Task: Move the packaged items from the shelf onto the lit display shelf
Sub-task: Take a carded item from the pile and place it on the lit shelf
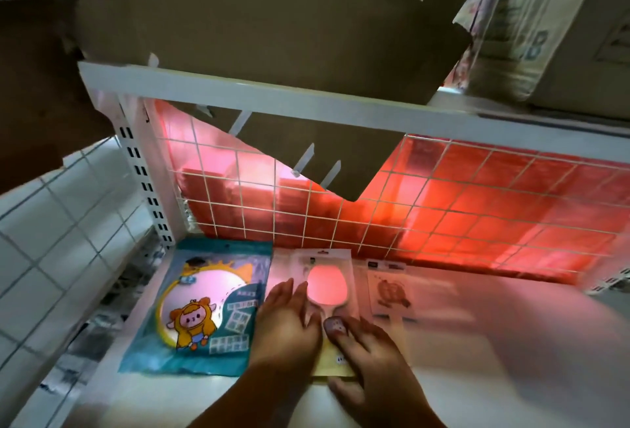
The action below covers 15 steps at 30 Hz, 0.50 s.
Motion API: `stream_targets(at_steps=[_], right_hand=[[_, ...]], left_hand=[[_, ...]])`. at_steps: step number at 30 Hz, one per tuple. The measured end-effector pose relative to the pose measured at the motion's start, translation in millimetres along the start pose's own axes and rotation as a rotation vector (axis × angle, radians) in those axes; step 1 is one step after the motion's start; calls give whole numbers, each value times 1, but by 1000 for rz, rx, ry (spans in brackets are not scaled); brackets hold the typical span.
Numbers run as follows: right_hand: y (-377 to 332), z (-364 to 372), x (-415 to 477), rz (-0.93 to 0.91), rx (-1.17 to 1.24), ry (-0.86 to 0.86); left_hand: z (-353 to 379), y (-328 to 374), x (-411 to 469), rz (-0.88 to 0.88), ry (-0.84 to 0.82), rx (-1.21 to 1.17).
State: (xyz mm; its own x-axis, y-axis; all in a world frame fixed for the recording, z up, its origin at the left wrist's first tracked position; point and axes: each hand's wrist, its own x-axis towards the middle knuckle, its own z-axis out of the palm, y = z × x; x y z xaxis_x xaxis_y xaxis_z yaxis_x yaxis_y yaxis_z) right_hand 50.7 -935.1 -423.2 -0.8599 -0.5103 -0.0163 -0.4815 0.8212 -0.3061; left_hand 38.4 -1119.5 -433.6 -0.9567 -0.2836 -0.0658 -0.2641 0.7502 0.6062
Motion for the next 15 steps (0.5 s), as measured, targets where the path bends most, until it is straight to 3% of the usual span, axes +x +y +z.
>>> stream_targets(at_steps=[4,15], right_hand=[[-1,-3,0,2,21,-3],[3,-2,2,16,64,-5]], left_hand=[[-3,1,-4,-57,13,-150],[-7,5,-8,-53,16,-195]])
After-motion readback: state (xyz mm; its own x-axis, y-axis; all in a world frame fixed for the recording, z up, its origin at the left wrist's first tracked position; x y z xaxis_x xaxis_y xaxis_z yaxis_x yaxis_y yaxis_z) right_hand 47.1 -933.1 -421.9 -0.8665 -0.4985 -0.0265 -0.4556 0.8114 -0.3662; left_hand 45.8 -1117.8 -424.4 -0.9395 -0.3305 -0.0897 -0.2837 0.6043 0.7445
